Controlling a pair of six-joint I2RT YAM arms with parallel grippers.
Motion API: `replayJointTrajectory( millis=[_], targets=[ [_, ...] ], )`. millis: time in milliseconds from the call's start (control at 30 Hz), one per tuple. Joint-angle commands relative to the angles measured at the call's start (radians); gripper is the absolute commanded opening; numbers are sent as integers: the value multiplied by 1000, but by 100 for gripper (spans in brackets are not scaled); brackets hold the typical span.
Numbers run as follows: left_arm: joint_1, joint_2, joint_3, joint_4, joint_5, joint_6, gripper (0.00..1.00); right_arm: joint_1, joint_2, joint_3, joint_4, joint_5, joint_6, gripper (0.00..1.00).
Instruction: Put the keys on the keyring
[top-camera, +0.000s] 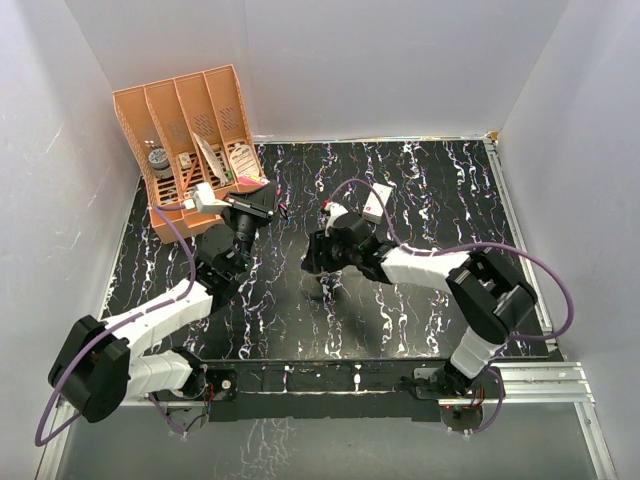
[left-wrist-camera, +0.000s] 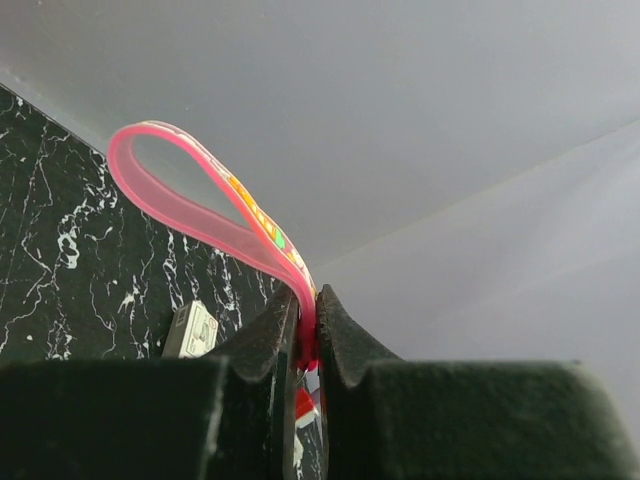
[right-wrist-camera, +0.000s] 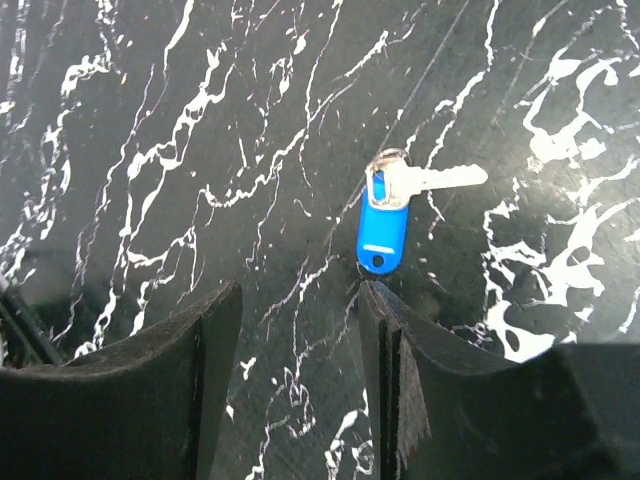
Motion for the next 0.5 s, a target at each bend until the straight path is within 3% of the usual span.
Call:
replayJointTrajectory(
  millis=[0, 467],
  targets=[
    [-5, -62, 30, -26, -40, 3, 0, 62, 46, 117, -8, 196, -27, 48],
    [-5, -154, 37, -173, -138, 8, 0, 136, 233, 323, -160, 469, -31, 33]
  ],
)
